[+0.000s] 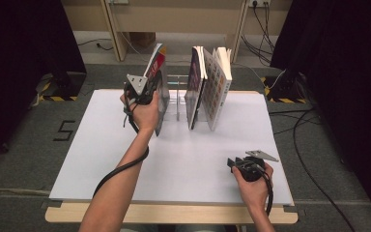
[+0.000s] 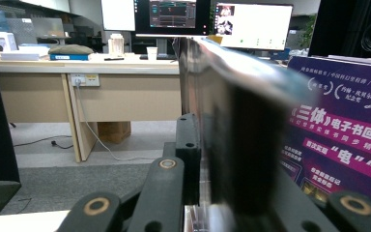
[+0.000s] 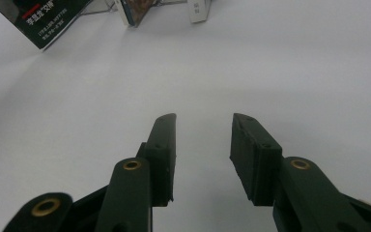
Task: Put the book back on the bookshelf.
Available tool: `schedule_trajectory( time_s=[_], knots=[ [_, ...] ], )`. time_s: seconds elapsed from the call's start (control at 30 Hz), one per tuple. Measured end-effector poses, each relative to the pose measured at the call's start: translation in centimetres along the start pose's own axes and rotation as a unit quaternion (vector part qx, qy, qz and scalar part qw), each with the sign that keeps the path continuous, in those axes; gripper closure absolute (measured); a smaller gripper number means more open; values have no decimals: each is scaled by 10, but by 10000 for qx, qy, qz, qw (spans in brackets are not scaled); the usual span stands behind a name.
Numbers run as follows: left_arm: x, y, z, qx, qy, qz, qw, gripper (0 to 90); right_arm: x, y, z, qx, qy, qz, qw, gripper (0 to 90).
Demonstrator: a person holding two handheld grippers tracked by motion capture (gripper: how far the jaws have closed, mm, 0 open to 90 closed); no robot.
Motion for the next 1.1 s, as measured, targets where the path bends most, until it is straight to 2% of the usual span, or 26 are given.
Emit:
schedule_trajectory(
  time_s=[0.23, 0.43, 0.63, 0.87, 1.1],
  knots=[
    [2, -2, -2, 72, -155, -47, 9998, 701, 0, 0, 0, -17, 9, 2, 10000, 625],
    [3, -6, 0, 205, -146, -89, 9996, 631, 0, -1, -2, -17, 56, -11, 10000, 625],
    [7, -9, 1, 255, -176, -157, 9994, 518, 0, -1, -1, -4, 44, -5, 10000, 625],
    [5, -17, 3, 369, -212, -142, 9990, 482, 0, -1, 0, 23, -16, 29, 10000, 625],
    [2, -26, 4, 463, -185, -210, 9985, 465, 0, -1, -2, 10, 38, 8, 10000, 625]
  ],
)
Point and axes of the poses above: each handheld gripper's, and its own axes: y roughly forward along the jaws, x roughly out of its underside, z roughly to its right, the point moved 6 cm from there along y, roughly forward along the jaws, and after that the axes turned 14 degrees about x, right-handed, at the moved point
